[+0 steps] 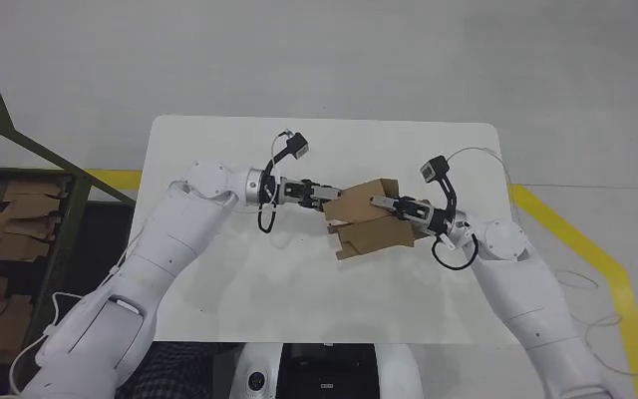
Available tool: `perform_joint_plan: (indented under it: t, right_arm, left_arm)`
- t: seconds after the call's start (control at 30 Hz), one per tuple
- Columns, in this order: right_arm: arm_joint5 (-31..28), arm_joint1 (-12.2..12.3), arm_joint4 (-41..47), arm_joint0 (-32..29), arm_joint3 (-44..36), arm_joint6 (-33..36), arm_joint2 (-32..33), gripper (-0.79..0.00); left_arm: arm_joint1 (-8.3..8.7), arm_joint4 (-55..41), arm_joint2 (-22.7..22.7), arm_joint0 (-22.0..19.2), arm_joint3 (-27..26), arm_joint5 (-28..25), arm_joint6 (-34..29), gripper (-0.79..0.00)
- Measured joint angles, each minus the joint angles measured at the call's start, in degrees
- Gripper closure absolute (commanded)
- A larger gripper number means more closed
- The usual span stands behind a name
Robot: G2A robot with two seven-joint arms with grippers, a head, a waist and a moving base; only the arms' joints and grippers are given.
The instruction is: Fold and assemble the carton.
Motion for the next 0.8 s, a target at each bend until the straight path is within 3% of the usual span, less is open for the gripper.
perform_joint_plan:
  t: [0.33,0.8]
  right_arm:
    - [0.39,-0.12,-1.46,-0.11,0.07,-3.49,0.59,0.000]
    - [0.47,-0.26,-1.11,-0.34,0.18,-4.79,1.39,0.000]
  left_arm:
    - [0.06,0.39,-1.16,0.34,0.02,-0.70,-0.04,-0.699]
    - [1.00,0.39,-3.89,3.35,-3.72,-0.61,-1.67,-0.708]
